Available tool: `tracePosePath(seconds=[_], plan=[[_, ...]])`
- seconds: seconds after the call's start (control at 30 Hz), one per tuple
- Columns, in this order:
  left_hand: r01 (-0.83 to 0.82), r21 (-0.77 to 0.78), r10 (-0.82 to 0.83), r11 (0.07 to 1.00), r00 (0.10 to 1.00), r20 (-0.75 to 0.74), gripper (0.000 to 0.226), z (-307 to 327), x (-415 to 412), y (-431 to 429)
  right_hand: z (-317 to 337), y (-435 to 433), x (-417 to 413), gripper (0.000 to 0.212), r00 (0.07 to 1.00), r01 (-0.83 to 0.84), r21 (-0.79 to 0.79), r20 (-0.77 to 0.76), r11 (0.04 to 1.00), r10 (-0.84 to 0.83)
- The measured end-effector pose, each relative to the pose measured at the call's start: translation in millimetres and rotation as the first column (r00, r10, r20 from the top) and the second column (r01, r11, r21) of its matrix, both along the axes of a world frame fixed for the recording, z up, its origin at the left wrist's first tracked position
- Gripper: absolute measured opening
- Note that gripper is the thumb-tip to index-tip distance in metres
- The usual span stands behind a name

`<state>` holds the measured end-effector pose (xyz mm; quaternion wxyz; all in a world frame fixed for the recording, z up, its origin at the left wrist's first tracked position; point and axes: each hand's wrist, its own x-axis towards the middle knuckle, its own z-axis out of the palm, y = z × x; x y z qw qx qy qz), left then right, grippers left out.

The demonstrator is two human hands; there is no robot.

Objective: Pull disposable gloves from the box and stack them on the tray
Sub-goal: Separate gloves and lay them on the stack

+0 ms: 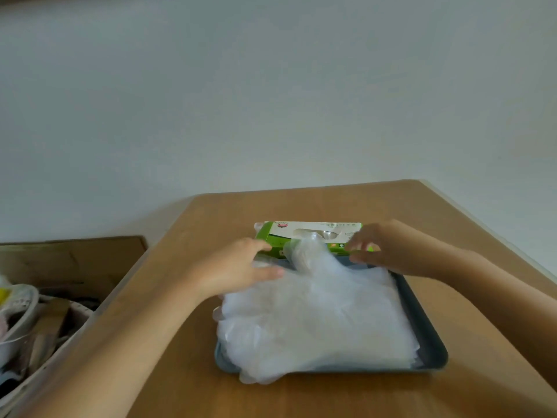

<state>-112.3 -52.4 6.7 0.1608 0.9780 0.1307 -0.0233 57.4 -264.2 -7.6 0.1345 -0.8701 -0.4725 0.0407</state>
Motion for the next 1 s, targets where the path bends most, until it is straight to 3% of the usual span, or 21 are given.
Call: tracePosePath(seconds=[0.13,0.27,0.4,0.53,0.67,0.73,0.87,0.93,1.0], plan=[[0.011,-0.036,-0.008,0.999,0.997,0.081,0.052,-8.3,41.6,19.0,-13.3,43.6,35.3,0.028,0.999,-0.001,0.114,0.039,0.993,-0.004],[0.003,-0.089,0.003,0.996,0.997,0.075,0.056,-25.3,75.3,34.6,-23.8,77.1,53.0,0.034,0.994,-0.091,0.157,-0.046,0.983,0.099],[-0.006,-0.106,0.013,0.994,0.998,0.058,0.064,-39.6,91.5,47.4,-31.6,95.9,57.9,0.016,0.987,-0.150,0.229,-0.023,0.962,0.159],[0.017,-0.170,-0.007,0.985,0.998,0.054,0.066,-51.4,94.8,56.1,-38.7,98.1,62.2,0.009,0.992,-0.104,0.324,-0.038,0.940,0.123],[0.025,-0.205,-0.009,0.978,0.997,0.079,0.066,-57.2,97.9,60.9,-39.1,98.8,69.6,0.011,0.975,0.065,0.430,-0.220,0.901,0.034],[0.011,-0.211,0.006,0.977,0.997,0.081,0.064,-58.8,100.1,59.6,-35.5,99.3,71.2,0.016,0.938,0.151,0.520,-0.343,0.841,0.044],[-0.008,-0.156,0.019,0.988,0.998,0.067,0.056,-59.3,105.3,50.5,5.0,87.6,57.3,0.019,0.757,0.284,0.761,-0.551,0.584,0.350],[-0.058,-0.118,0.055,0.991,0.998,-0.030,0.060,-51.7,104.7,46.3,32.1,74.6,44.0,0.018,0.688,0.289,0.778,-0.574,0.558,0.444],[-0.041,-0.091,0.035,0.995,0.998,-0.061,0.056,-38.2,102.4,46.1,50.1,60.9,29.8,0.017,0.672,0.254,0.756,-0.587,0.604,0.451]])
